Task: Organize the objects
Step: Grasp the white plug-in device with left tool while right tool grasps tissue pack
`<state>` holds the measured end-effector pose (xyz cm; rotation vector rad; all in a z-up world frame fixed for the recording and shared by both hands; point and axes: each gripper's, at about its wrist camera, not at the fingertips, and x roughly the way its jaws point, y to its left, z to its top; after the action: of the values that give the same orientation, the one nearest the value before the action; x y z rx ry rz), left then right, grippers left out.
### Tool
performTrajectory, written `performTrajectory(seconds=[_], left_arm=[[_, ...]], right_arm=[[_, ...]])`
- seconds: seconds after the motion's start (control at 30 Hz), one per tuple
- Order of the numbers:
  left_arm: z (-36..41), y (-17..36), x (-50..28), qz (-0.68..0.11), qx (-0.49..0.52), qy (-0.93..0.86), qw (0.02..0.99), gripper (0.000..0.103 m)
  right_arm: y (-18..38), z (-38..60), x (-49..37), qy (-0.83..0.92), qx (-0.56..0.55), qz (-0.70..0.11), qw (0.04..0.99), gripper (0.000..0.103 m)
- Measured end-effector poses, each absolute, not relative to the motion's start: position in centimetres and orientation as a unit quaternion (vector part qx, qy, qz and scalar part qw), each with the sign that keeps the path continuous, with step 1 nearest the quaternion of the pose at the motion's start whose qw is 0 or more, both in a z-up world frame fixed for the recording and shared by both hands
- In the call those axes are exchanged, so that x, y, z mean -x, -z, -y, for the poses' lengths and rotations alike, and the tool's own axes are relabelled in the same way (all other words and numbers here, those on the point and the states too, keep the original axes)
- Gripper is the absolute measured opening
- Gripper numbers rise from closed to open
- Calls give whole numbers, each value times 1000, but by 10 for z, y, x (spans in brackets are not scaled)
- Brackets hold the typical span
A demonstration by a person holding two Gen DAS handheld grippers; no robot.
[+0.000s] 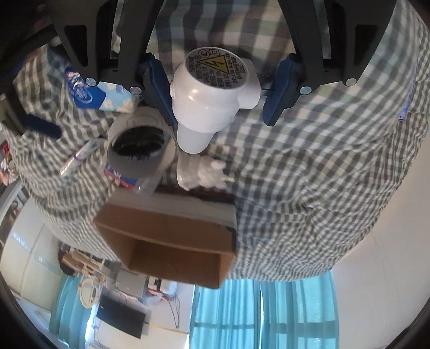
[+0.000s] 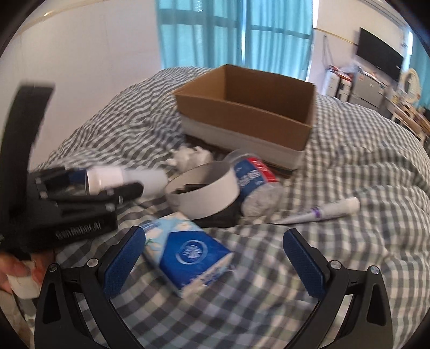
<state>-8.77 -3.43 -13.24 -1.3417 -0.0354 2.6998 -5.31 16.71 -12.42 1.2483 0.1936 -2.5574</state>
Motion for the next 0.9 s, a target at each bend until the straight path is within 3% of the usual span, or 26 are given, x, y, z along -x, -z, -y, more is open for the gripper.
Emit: performTrajectory(seconds=[0.37, 0.47, 0.53, 0.77, 0.83, 0.9], left_arm=[[51, 121, 89, -8, 434, -900, 46, 67], [52, 120, 86, -7, 432, -901, 43, 67], [51, 118, 82, -8, 430, -902, 42, 67], [50, 107, 65, -9, 418, -908, 37, 67], [48, 104, 60, -10, 414, -909, 38, 67], [45, 100, 56, -12, 409, -912, 41, 67]], right_arm=[[149, -148, 68, 865, -470, -73, 163, 101], [147, -144, 63, 865, -465, -77, 173, 88], [144, -141, 60, 866, -461, -81, 178, 73], [129, -140, 45, 885, -427, -101, 157, 61], [122, -146, 38, 890, -418, -93, 157, 49], [117, -150, 34, 893, -412, -87, 157, 44]])
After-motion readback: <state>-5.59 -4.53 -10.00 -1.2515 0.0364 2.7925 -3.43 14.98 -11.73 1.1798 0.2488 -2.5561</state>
